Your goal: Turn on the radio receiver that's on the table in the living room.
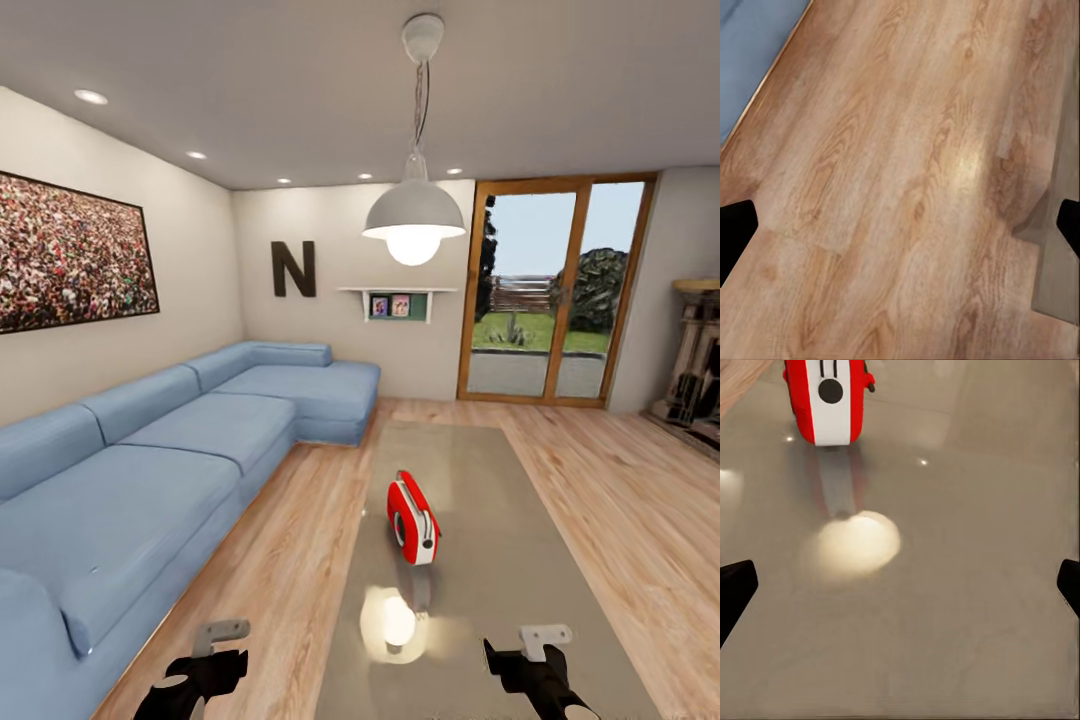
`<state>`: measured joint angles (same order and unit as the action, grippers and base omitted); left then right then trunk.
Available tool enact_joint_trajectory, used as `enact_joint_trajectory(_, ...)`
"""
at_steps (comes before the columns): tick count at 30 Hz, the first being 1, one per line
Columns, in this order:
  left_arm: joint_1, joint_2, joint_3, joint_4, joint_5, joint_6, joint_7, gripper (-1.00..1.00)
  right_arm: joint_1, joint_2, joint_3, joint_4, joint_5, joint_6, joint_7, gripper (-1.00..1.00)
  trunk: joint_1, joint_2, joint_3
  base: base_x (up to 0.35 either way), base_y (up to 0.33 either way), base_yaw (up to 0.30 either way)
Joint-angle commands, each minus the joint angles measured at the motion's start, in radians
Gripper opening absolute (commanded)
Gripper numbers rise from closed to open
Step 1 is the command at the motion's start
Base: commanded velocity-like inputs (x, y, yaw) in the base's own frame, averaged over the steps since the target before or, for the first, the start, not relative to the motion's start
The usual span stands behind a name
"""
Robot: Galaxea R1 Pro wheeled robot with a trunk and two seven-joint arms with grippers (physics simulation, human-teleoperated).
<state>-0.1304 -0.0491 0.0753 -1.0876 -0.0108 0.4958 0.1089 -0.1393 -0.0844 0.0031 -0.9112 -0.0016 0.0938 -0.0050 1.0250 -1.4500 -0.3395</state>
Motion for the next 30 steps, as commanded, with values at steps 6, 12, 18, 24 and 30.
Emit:
enact_joint_trajectory(6,0.0,0.0,0.0,0.0,0.0,0.0,0.0,1.0,0.0,0.0,0.0,0.0,0.0,0.0,0.0,1.0,0.0,0.0,0.004,0.0,0.0,-0.26)
enact_joint_trajectory(12,0.0,-0.001,0.0,0.0,0.0,0.0,0.0,1.0,0.0,0.0,0.0,0.0,0.0,0.0,-0.001,1.0,0.0,0.0,0.005,0.0,0.013,-0.121)
enact_joint_trajectory(18,0.0,0.0,0.0,0.0,0.0,0.0,0.0,1.0,0.0,0.0,0.0,0.0,0.0,0.0,-0.001,1.0,0.0,0.0,0.005,0.0,0.196,-0.015)
enact_joint_trajectory(24,0.0,0.0,0.0,0.0,0.0,0.0,0.0,1.0,0.0,0.0,0.0,0.0,0.0,0.0,-0.001,1.0,0.0,0.0,0.005,0.0,0.204,-0.001)
enact_joint_trajectory(30,0.0,0.0,0.0,0.0,0.0,0.0,0.0,1.0,0.0,0.0,0.0,0.0,0.0,0.0,-0.001,1.0,0.0,0.0,0.005,0.0,0.022,-0.036)
